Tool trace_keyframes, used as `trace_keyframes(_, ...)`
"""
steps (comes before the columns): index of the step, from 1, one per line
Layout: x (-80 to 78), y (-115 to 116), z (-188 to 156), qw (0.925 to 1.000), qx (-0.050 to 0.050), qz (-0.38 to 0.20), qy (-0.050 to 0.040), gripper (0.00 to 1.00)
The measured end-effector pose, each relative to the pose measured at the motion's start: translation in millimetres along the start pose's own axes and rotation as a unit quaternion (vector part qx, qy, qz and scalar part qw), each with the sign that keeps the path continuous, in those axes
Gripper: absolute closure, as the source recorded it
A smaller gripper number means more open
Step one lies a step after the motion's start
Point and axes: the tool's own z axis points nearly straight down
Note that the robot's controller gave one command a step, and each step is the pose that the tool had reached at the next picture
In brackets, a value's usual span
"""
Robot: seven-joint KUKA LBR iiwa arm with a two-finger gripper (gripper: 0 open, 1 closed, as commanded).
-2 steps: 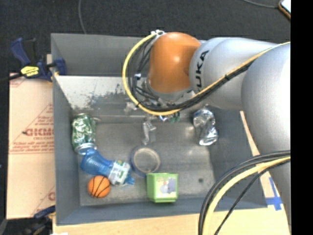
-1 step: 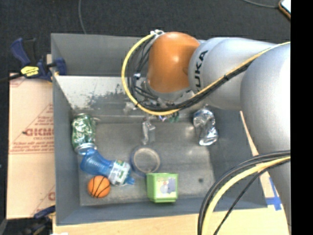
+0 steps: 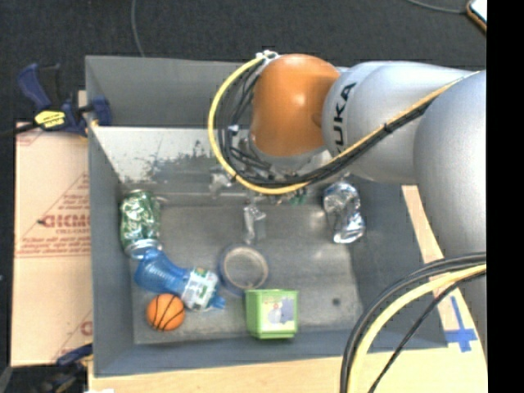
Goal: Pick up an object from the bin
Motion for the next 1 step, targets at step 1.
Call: trace_keyframes(1,9.3,5.2,2.7,0.9976,0.002,-0.07,-0.0048,0.0)
